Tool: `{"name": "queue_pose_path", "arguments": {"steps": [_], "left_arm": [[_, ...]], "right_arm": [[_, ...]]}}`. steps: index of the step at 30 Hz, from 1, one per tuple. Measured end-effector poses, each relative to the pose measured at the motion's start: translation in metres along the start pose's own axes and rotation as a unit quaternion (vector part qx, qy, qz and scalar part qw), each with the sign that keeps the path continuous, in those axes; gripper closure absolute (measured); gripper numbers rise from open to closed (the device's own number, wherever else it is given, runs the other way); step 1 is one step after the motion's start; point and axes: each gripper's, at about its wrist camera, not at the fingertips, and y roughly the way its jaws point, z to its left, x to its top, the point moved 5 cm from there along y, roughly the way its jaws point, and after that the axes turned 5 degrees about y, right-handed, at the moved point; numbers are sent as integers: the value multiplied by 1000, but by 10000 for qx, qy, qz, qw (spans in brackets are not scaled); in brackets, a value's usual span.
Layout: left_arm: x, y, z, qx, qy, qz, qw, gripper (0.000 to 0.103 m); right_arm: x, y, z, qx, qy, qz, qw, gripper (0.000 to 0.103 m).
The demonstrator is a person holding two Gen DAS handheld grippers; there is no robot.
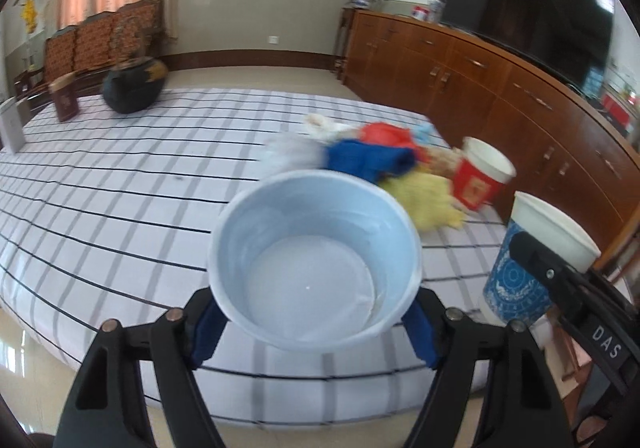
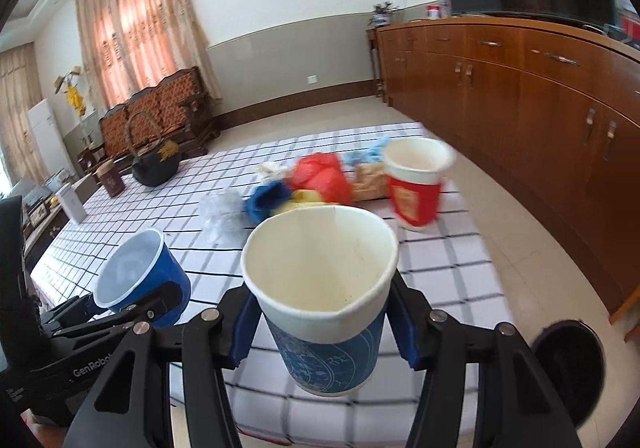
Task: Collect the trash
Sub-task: 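Lift the bowl and paper cup and carry them over the black bin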
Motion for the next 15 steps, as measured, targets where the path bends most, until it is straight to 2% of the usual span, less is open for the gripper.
{"name": "queue_pose_path", "arguments": {"steps": [7, 15], "left_arm": [[-7, -2, -81, -613, 493, 91, 9969, 26], [-19, 2, -177, -1322, 1069, 288, 9850, 26]], "right_arm": [[-5, -49, -73, -623, 329, -203, 9973, 44], [-21, -97, -166, -1376, 855, -274, 9864, 44]]}}
